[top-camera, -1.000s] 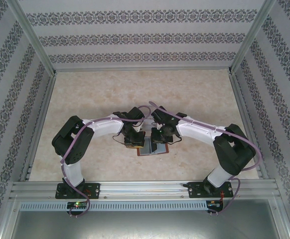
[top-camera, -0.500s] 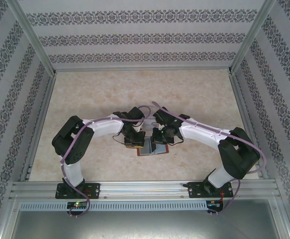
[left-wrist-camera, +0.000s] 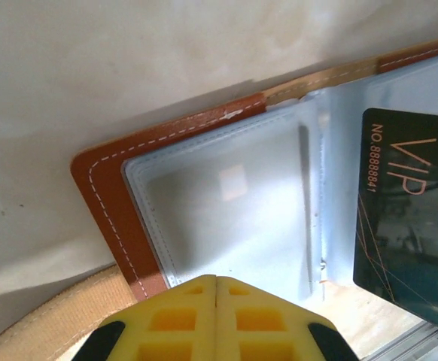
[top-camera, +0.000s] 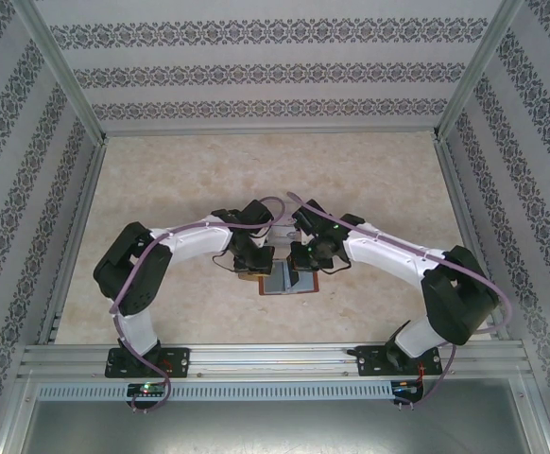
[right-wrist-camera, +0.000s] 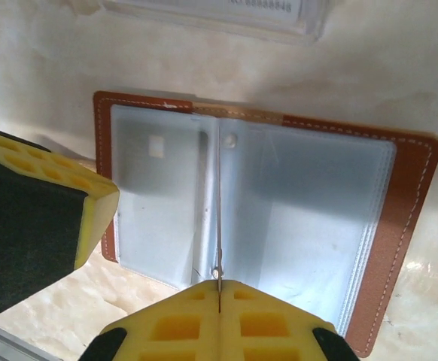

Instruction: Take the credit cards out of the card holder

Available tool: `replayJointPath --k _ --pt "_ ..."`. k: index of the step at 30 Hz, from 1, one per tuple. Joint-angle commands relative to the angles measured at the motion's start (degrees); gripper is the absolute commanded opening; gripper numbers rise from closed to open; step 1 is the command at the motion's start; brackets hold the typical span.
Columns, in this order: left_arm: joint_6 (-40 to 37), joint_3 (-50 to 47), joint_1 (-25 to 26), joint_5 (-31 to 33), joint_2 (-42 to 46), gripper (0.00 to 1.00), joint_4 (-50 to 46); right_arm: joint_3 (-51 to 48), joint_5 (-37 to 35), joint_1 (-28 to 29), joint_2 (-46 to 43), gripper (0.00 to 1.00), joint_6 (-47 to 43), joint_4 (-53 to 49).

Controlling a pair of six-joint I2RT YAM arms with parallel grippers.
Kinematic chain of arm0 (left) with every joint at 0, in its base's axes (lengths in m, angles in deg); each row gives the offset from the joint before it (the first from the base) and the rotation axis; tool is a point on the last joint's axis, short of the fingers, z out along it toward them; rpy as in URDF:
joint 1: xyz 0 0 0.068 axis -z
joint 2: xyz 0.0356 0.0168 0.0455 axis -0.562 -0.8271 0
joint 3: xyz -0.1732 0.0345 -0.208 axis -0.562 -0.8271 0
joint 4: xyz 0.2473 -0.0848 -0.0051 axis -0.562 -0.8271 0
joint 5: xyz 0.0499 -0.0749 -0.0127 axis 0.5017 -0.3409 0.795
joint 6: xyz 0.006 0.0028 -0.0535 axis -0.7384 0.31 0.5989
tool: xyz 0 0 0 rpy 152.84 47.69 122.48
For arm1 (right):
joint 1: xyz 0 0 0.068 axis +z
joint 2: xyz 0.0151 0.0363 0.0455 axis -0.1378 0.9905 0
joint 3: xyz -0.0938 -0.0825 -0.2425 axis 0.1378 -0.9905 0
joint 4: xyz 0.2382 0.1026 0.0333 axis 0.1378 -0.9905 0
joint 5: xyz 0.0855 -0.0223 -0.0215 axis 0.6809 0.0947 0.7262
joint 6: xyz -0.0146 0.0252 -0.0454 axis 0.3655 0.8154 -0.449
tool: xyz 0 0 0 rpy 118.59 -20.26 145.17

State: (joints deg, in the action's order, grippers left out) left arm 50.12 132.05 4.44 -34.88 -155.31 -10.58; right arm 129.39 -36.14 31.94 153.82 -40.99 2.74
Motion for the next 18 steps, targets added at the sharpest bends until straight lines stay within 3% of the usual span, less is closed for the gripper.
replayJointPath --k 1,9,18 --pt "-1.68 1.1 -0.31 1.62 2.98 0.05 -2.51 2.23 -0.86 -0.81 -2.92 0.05 -8.06 -2.03" --pt "-1.12 -1.89 -1.85 2.57 6.83 0.08 -1.18 6.09 -3.94 -2.23 -2.09 0.02 -26.0 -6.8" --pt "0.32 -7.76 -5.24 1.43 11.3 0.09 1.9 9.2 -4.74 -3.25 -1.32 0.0 -53.2 -11.93"
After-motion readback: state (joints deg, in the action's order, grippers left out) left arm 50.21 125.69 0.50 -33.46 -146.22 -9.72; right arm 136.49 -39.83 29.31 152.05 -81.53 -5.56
